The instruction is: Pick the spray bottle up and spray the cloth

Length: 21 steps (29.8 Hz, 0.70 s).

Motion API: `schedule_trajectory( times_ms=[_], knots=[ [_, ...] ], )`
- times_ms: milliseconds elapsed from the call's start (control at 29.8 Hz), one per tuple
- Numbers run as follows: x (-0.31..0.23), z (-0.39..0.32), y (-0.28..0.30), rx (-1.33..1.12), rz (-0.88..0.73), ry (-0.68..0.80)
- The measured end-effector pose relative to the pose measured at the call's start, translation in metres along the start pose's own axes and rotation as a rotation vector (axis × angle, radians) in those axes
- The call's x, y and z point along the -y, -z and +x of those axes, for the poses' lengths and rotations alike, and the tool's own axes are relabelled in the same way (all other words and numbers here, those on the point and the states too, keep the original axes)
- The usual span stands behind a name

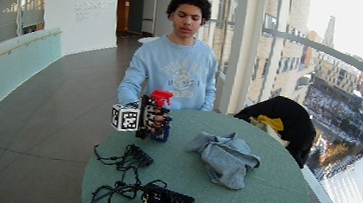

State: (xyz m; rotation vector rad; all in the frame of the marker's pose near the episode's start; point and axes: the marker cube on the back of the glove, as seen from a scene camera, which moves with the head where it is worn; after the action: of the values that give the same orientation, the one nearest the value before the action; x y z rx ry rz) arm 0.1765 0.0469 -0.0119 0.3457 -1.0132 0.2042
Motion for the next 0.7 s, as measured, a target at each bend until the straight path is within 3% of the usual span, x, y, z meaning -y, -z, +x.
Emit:
schedule_trajectory(
  times_ms=[705],
  knots=[
    [0.0051, -0.0014, -0.0015, -0.023, 0.109, 0.001]
  ],
)
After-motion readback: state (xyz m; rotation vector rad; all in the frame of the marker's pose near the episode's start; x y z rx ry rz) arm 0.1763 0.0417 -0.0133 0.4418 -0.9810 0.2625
